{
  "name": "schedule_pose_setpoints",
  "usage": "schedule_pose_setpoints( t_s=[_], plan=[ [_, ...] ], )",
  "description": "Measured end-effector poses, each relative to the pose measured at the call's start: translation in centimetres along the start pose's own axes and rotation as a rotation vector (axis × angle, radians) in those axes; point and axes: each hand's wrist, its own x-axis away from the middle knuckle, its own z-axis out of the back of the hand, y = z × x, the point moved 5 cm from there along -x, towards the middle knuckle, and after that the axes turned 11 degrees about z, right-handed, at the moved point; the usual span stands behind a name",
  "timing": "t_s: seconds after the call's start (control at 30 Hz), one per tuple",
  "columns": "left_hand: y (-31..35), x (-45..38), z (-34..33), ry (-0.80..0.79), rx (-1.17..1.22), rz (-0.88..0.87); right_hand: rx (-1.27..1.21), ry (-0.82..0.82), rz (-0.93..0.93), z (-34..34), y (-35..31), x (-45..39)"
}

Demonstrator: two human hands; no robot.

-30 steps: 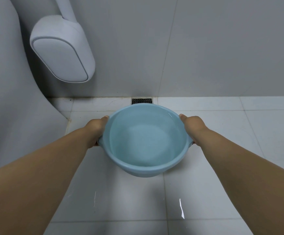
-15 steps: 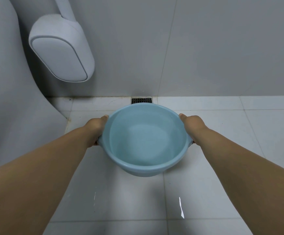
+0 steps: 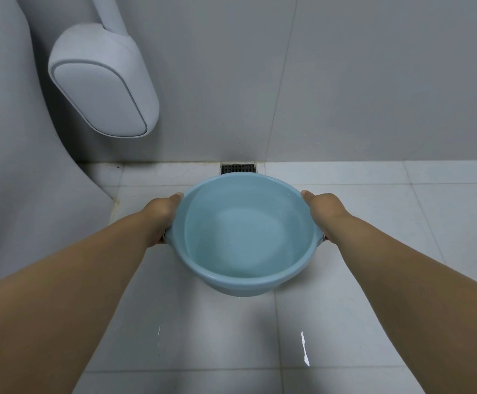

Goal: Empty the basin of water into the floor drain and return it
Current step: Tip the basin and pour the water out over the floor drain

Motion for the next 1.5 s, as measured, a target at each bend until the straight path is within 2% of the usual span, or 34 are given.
schedule_pose_setpoints(
  t_s=[1.5],
  plan=[
    [0.08,-0.53,0.02,-0.013,-0.015,0.015,-0.033,-0.018,-0.044,-0.05,-0.03,-0.39]
  ],
)
